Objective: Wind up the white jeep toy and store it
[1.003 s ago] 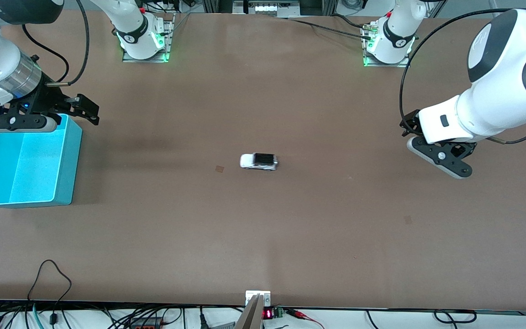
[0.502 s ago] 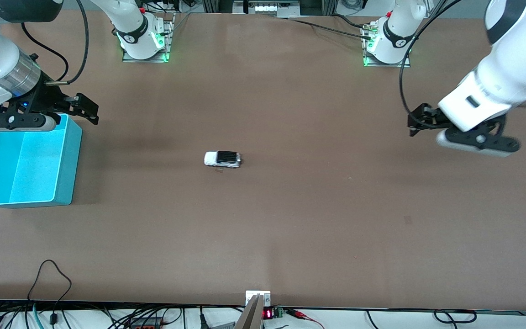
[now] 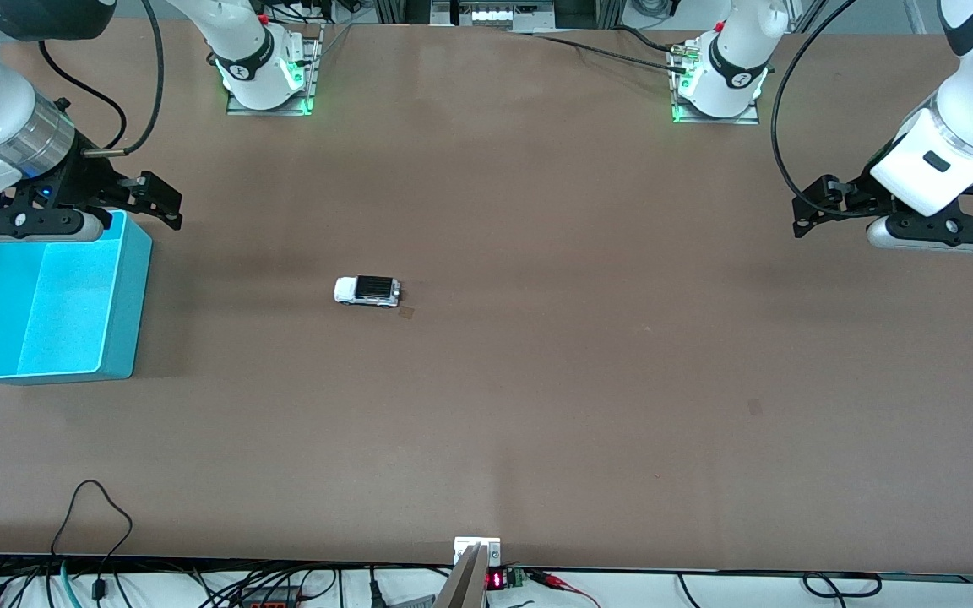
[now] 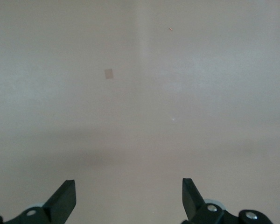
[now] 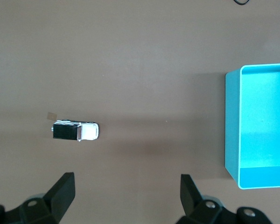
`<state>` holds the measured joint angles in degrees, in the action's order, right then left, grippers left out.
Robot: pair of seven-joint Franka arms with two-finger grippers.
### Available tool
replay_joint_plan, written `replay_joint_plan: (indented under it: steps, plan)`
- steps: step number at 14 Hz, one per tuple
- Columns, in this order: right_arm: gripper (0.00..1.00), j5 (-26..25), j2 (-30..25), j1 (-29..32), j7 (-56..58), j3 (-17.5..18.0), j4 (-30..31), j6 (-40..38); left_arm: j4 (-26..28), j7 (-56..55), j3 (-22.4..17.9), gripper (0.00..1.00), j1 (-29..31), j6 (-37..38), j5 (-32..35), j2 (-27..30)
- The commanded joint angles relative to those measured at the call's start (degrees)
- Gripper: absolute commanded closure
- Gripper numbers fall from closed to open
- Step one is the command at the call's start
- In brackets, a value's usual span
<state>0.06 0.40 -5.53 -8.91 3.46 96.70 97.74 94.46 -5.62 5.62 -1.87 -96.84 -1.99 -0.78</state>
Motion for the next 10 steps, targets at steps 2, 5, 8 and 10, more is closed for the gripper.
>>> replay_joint_plan:
  steps: [2, 5, 8, 10]
  plan:
    - [0.0, -0.15, -0.58, -0.27, -0.58, -0.03, -0.29, -0.98, 1.17, 0.08, -0.35, 0.0, -0.94, 1.65, -0.65, 2.79]
    - [0.0, -0.15, -0.58, -0.27, -0.49, -0.03, -0.29, -0.98, 1.17, 0.17, -0.52, 0.0, -0.94, 2.63, -0.39, 3.59]
    - [0.0, -0.15, -0.58, -0.27, -0.41, -0.03, -0.2, -0.89, 0.65, 0.34, -0.61, 0.0, -0.67, 3.85, -0.47, 3.15]
    - [0.0, -0.15, -0.58, -0.27, -0.4, -0.03, -0.2, -0.98, -0.15, 0.34, -0.61, 0.0, -0.67, 5.52, -0.47, 2.97]
